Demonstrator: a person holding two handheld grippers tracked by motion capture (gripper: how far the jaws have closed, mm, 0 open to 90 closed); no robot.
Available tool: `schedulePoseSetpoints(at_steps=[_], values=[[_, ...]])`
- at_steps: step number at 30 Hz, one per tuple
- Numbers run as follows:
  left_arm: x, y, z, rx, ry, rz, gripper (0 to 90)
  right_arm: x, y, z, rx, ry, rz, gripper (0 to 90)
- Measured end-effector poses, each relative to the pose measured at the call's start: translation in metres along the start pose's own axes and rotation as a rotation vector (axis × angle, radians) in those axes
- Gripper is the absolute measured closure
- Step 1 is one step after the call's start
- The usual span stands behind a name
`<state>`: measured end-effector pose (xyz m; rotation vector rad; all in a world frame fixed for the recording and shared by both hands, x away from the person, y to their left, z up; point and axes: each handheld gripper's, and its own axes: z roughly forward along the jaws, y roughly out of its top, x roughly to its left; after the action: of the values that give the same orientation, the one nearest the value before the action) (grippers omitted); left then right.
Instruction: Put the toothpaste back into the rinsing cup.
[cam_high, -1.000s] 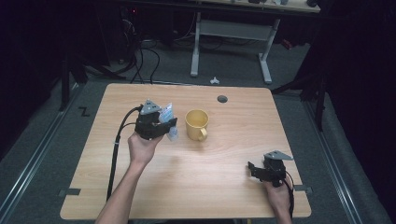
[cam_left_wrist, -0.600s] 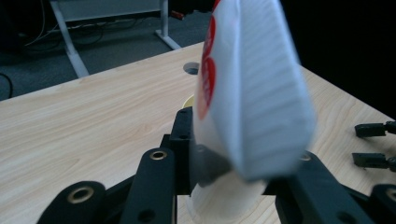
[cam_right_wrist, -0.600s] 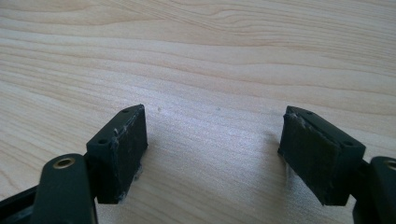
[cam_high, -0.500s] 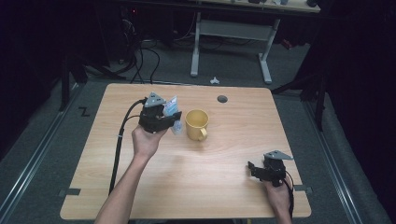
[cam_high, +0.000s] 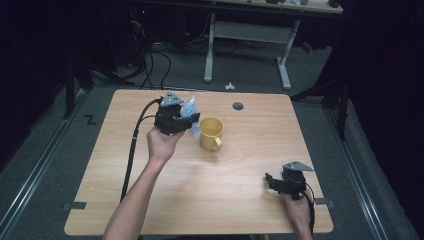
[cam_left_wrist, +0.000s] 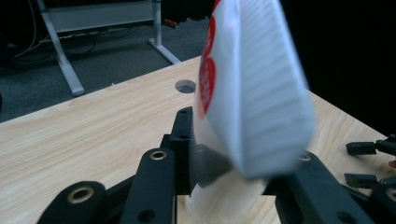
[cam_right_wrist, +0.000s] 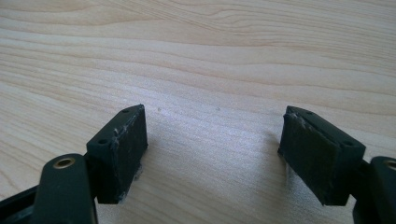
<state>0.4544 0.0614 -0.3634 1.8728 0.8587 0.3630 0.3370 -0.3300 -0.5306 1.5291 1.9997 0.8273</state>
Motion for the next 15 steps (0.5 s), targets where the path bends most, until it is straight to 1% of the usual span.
schedulePoseSetpoints(at_steps=[5,7,15], values=[[-0.005,0.008,0.007,0.001,0.001,0.024,68.3,0.0,0.0,0.0,0.0,0.0,0.0,23.2],[-0.006,0.01,0.009,0.005,-0.001,0.026,68.2,0.0,0.0,0.0,0.0,0.0,0.0,23.2],[-0.009,0.017,0.019,0.02,0.013,0.046,68.1,0.0,0.0,0.0,0.0,0.0,0.0,23.2]])
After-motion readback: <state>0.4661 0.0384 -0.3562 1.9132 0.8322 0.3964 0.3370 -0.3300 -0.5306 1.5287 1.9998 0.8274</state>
